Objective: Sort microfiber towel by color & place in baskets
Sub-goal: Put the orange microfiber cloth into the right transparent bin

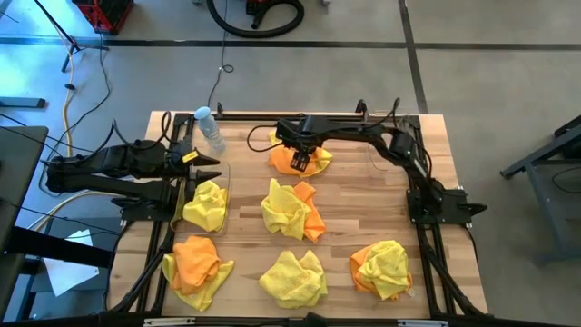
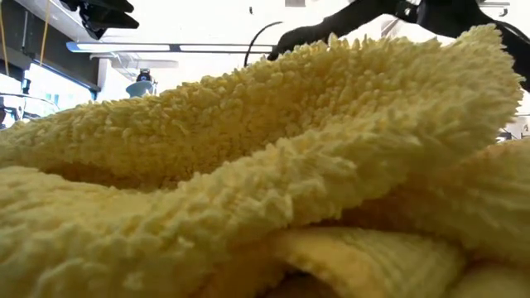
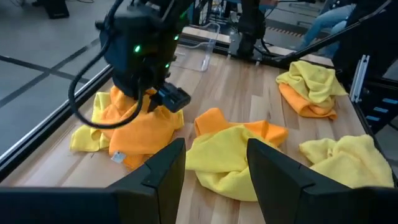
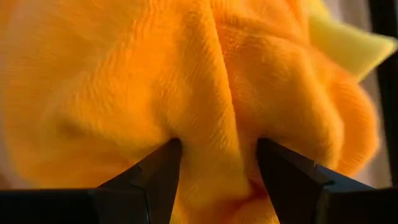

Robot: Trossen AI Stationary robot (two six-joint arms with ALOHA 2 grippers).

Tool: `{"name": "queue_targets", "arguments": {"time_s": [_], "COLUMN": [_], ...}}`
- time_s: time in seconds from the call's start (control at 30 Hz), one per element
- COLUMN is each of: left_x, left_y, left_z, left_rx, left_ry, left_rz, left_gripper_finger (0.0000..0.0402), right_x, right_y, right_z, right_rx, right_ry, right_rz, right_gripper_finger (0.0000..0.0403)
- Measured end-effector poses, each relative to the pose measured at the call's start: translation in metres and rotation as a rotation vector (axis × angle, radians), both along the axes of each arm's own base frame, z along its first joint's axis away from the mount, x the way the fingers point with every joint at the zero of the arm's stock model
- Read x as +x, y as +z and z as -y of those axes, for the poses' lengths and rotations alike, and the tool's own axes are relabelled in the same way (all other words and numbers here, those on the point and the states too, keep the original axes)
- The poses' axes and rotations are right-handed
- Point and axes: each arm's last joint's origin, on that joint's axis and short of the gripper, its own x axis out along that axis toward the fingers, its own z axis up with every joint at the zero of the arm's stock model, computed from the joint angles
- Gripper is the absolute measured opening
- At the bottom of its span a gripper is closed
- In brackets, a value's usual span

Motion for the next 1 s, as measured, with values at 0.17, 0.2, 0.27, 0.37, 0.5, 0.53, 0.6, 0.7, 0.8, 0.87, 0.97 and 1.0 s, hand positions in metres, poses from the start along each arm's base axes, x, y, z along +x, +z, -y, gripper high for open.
{"name": "queue_targets", "arguments": {"time_s": [0.17,0.2,0.27,0.37,0.5,0.53,0.6,0.7,0.8,0.87,0.97,1.0], "left_x": [0.0,0.0,0.0,0.0,0.0,0.0,0.0,0.0,0.0,0.0,0.0,0.0], "left_y": [-0.001,-0.001,-0.001,-0.001,-0.001,-0.001,-0.001,-0.001,-0.001,-0.001,-0.001,-0.001], "left_z": [0.0,0.0,0.0,0.0,0.0,0.0,-0.001,-0.001,-0.001,-0.001,-0.001,-0.001], "left_rx": [0.0,0.0,0.0,0.0,0.005,0.006,0.007,0.001,-0.011,-0.022,-0.026,-0.026], "left_ry": [0.0,0.0,0.0,0.001,0.012,0.015,0.017,0.02,0.025,0.037,0.051,0.052], "left_rz": [-0.011,-0.011,-0.011,-0.011,-0.01,-0.01,-0.009,-0.007,-0.004,0.0,0.003,0.003], "left_gripper_finger": [0.0161,0.0161,0.0161,0.0161,0.0161,0.0161,0.0161,0.0161,0.0161,0.0161,0.0161,0.0161], "right_x": [0.001,0.001,0.001,0.0,-0.004,-0.005,-0.009,-0.015,-0.025,-0.034,-0.055,-0.063], "right_y": [-0.017,-0.017,-0.017,-0.011,0.009,0.016,0.032,0.058,0.086,0.104,0.124,0.129], "right_z": [0.003,0.002,0.002,0.001,0.0,-0.001,-0.003,-0.008,-0.016,-0.022,-0.032,-0.035], "right_rx": [0.046,0.047,0.047,0.046,0.034,0.029,0.035,0.04,0.015,-0.004,-0.028,-0.034], "right_ry": [-0.01,-0.009,-0.008,-0.006,-0.007,-0.007,-0.003,-0.014,-0.002,0.004,-0.009,-0.019], "right_rz": [-0.025,-0.027,-0.026,-0.019,0.018,0.031,0.066,0.132,0.205,0.264,0.363,0.395], "right_gripper_finger": [0.0154,0.0131,0.0076,0.0014,0.0016,0.001,0.0005,0.0005,0.0003,0.0002,0.0002,0.0001]}}
